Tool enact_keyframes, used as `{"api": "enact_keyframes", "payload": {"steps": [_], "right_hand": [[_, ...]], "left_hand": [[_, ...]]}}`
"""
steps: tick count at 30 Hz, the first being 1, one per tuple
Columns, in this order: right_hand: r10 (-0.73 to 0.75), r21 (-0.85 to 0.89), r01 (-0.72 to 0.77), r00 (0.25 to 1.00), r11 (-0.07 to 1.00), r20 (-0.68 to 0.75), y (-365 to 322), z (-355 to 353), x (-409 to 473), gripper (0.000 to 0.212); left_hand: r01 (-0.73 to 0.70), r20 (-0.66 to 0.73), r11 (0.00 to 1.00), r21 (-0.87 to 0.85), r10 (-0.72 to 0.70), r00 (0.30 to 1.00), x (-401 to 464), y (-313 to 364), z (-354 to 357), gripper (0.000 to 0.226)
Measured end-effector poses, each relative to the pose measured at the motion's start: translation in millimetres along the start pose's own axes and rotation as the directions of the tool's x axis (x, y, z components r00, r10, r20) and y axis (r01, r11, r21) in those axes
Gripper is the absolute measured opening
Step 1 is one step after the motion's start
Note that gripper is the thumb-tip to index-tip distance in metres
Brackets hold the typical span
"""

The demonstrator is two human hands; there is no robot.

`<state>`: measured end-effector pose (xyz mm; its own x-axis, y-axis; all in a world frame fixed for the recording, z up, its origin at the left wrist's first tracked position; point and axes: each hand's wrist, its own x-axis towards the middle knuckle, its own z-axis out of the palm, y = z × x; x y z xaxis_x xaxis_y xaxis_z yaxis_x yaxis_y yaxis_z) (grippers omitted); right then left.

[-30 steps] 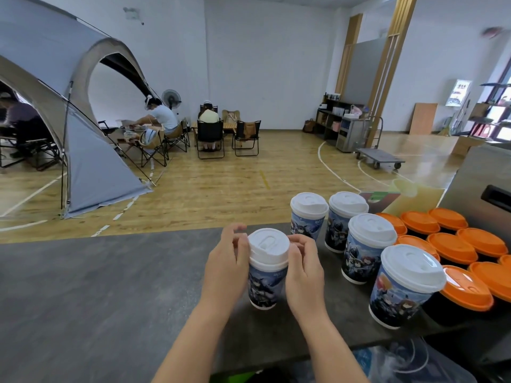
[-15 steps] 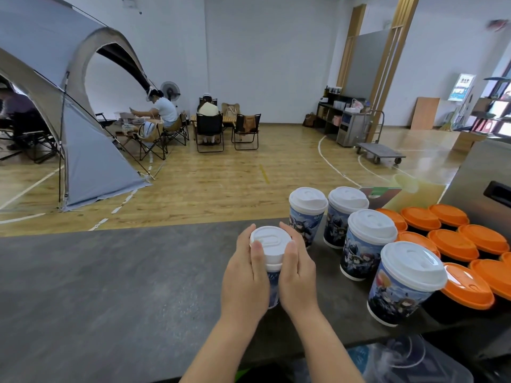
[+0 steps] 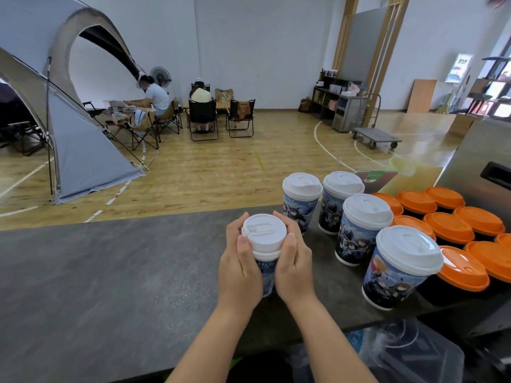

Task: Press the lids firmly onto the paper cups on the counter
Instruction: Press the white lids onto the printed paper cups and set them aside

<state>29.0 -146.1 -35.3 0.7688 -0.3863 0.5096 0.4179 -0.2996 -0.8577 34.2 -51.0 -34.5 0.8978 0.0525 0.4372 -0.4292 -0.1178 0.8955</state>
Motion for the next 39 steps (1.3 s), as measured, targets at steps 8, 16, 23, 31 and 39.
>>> {"api": "enact_keyframes", "payload": {"steps": [8, 16, 23, 31, 39], "right_hand": [[0.066, -0.015, -0.066, 0.998, 0.998, -0.016, -12.9, -7.5, -4.9, 0.044], [0.075, 0.013, -0.075, 0.997, 0.997, 0.005, -17.4, -5.4, -10.8, 0.030], [0.097, 0.193, -0.099, 0.995, 0.976, 0.017, -11.3, 3.3, -26.6, 0.040], [0.139, 0.282, -0.128, 0.990, 0.951, -0.021, -24.6, 17.8, -29.9, 0.039], [0.069, 0.318, -0.059, 0.997, 0.946, -0.022, -23.6, 16.0, -31.2, 0.038]], "left_hand": [[0.082, 0.262, 0.997, 0.012, -0.082, 0.962, 23.2, 3.6, -34.1, 0.036], [0.072, 0.072, 0.983, 0.169, -0.085, 0.994, 35.1, 22.3, -51.4, 0.028], [0.252, 0.080, 0.963, -0.096, -0.245, 0.966, 8.0, 33.9, -45.5, 0.034], [0.201, -0.038, 0.941, -0.273, -0.219, 0.975, -7.4, 31.3, -35.0, 0.037], [0.003, -0.135, 0.981, -0.192, -0.029, 0.990, -23.5, 21.8, -21.8, 0.041]]}}
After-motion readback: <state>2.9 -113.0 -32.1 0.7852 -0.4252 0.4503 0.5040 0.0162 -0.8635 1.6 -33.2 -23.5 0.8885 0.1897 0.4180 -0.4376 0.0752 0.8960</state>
